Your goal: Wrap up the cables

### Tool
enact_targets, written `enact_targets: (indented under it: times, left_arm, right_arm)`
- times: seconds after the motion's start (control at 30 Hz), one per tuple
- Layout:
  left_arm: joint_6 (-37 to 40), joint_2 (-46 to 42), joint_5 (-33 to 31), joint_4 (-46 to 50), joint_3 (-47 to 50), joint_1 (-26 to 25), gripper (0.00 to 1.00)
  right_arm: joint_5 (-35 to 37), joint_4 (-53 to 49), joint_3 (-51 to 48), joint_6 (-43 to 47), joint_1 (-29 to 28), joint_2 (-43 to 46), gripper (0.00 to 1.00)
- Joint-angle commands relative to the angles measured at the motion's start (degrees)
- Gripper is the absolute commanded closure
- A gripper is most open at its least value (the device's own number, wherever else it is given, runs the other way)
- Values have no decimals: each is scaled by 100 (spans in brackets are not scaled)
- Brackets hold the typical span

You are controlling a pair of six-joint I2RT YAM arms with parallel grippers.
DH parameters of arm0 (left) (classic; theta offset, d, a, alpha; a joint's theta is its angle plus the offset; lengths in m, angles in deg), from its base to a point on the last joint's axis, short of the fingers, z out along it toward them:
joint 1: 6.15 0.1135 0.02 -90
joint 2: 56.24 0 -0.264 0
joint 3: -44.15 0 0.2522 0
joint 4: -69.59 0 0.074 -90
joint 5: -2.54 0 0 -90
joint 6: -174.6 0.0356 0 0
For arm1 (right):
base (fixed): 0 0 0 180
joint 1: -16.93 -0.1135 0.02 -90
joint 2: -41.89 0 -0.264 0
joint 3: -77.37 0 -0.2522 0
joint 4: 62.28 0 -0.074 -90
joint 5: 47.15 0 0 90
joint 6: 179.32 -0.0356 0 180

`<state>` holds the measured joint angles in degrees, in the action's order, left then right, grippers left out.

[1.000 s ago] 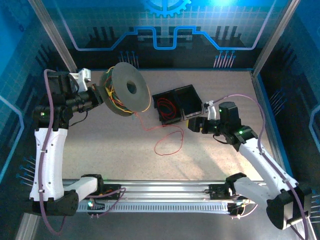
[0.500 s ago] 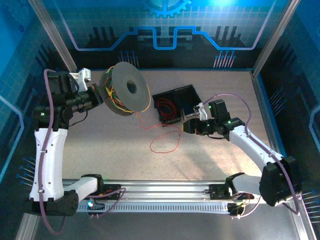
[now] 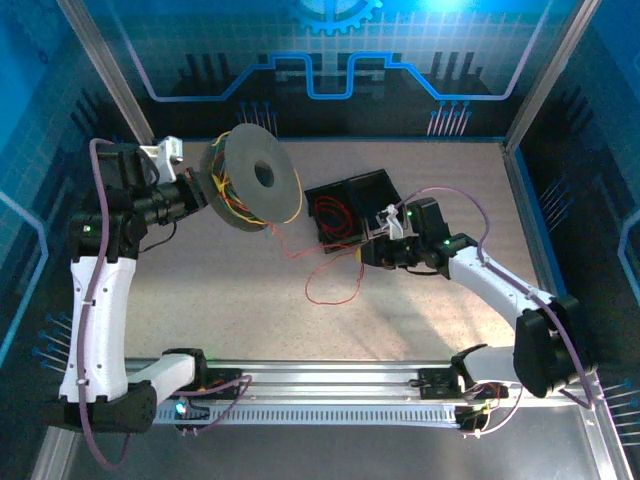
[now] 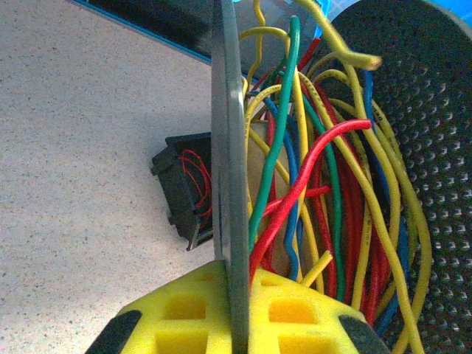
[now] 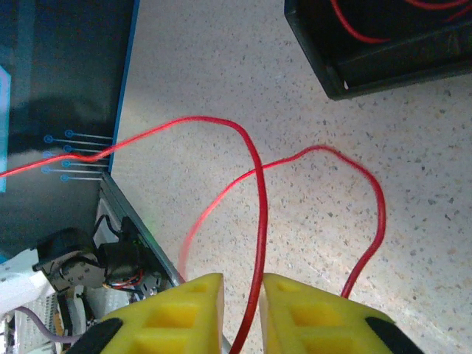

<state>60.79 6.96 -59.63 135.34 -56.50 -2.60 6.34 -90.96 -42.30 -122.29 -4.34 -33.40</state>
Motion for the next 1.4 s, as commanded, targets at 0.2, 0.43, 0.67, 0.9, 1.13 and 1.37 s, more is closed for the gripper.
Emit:
enact_targets:
  times: [0.2,0.43,0.67,0.9,1.13,1.37]
  left_arm:
    - [34,-261,320,-769,-47,-48,100]
    - [-1,-256,385,-795,-56,-52,100]
    - [28,-273,534,-757,-114,-56,100]
    - [392,-319,936,-468,-273,-113,100]
    - [469,-399,1440,-472,-233,-488,100]
    - [760,-619,1735,-172,-145,-1061,100]
  right_arm:
    - [-162,122,-50,45,-34,-78,75]
    - [-269,318,-145,27,-25,-258,84]
    - [213,-15,-38,336,135,-291,100]
    - [2175,-1224,855,903,1390,-516,100]
    - [3740,-2254,2454,596,1743,-1571,100]
    - [4020,-2422,3376,443,2044,-2108,100]
